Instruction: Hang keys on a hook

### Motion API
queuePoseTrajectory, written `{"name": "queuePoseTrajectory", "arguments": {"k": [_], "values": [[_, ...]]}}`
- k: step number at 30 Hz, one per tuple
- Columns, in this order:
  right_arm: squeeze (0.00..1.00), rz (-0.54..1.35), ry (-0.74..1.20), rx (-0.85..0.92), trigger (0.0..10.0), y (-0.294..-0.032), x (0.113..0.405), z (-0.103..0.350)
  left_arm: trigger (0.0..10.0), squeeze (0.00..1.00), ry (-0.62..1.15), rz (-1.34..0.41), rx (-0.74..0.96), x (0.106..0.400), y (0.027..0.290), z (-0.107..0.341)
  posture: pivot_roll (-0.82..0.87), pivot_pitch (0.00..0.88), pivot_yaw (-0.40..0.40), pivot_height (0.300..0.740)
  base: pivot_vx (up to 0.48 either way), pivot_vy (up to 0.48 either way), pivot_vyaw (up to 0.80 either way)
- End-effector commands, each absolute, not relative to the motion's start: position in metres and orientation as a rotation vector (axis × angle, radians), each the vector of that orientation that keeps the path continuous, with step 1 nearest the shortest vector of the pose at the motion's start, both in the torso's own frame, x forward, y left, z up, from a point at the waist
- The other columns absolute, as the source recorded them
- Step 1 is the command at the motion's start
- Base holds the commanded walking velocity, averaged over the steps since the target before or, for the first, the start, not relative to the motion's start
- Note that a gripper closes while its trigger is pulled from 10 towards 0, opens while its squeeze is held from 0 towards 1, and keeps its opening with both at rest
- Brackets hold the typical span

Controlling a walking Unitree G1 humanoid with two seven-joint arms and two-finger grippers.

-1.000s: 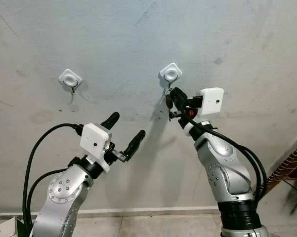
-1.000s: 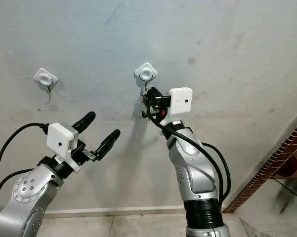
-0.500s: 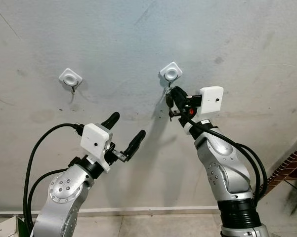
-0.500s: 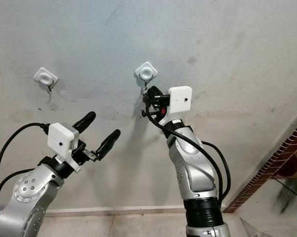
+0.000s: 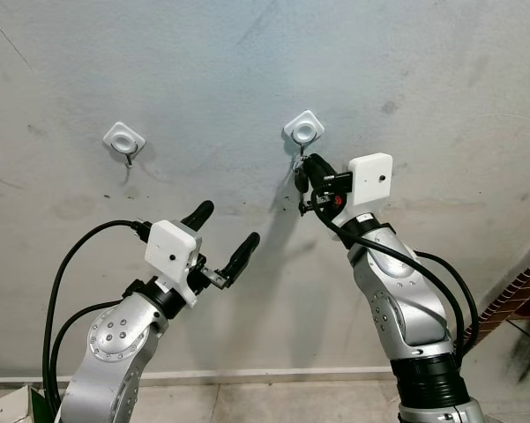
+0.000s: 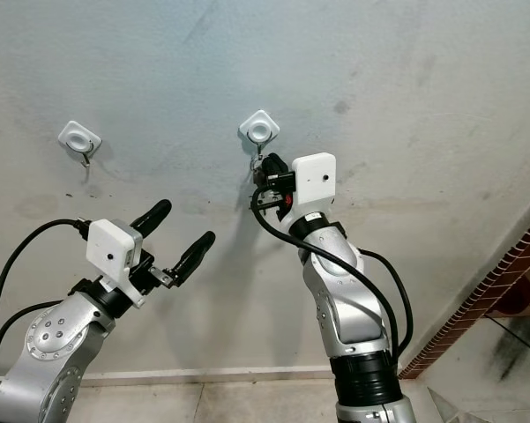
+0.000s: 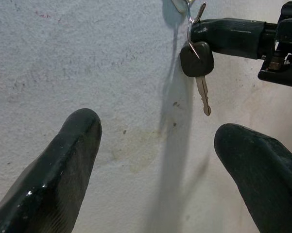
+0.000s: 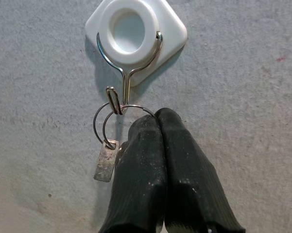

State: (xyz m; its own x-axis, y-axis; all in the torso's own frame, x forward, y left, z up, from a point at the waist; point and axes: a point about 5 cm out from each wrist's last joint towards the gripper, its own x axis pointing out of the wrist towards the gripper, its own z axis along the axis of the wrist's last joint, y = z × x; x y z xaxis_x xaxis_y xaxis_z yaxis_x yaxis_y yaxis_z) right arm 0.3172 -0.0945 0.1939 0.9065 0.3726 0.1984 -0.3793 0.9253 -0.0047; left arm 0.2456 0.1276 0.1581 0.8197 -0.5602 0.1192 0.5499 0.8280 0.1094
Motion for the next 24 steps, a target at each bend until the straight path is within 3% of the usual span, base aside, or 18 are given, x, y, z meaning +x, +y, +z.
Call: {"name": "queuePoseTrajectory", "arguments": {"k": [1,18,19,20,24], "values": [[0.00,0.368,-0.218,0.014,10.0,-0.0980,0.3177,0.1979,10.0,0.00,-0.156,-0.591,0.090,0.2474,0.1278,0.1593,0.09,0.000,0.045,0.740,0.000,0.000,0.00],[0.00,0.407,-0.243,-0.091,10.0,-0.0938,0.3128,0.1931,10.0,0.00,-0.157,-0.589,0.091,0.2478,0.1270,0.1592,0.09,0.000,0.046,0.740,0.000,0.000,0.00],[0.80,0.408,-0.244,-0.086,10.0,-0.0938,0.3122,0.1927,10.0,0.00,-0.156,-0.590,0.090,0.2477,0.1268,0.1591,0.08,0.000,0.047,0.740,0.000,0.000,0.00],[1.00,0.412,-0.245,-0.079,10.0,-0.0935,0.3118,0.1926,10.0,0.00,-0.156,-0.591,0.089,0.2476,0.1268,0.1590,0.08,0.000,0.048,0.740,0.000,0.000,0.00],[1.00,0.413,-0.251,-0.081,10.0,-0.0930,0.3118,0.1931,10.0,0.00,-0.157,-0.590,0.089,0.2480,0.1270,0.1591,0.09,0.000,0.048,0.740,0.000,0.000,0.00]]}}
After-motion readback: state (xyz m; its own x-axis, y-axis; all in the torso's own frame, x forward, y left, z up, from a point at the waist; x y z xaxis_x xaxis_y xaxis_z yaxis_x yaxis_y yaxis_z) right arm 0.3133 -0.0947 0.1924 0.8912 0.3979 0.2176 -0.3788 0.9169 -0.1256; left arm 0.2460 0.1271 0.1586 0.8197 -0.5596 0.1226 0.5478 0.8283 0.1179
